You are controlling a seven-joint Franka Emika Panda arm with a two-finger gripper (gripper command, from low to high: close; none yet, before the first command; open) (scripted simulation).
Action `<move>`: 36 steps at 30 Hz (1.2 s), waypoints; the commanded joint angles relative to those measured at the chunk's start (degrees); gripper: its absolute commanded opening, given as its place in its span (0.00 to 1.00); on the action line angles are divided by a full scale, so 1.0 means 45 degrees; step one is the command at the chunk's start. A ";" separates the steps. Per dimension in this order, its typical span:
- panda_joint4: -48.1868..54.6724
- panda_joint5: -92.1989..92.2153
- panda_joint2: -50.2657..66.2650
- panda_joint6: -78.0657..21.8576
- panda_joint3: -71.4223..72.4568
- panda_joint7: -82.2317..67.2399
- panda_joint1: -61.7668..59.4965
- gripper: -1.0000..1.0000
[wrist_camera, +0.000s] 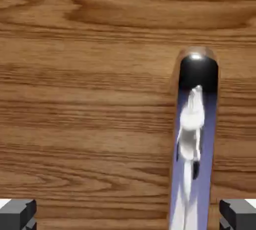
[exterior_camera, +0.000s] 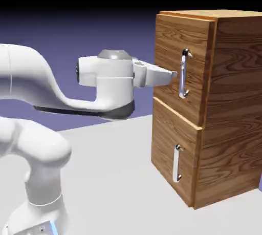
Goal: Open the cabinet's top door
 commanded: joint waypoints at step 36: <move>-0.2722 0.3236 -0.0833 -0.2230 0.7054 0.3129 -0.6569 0.00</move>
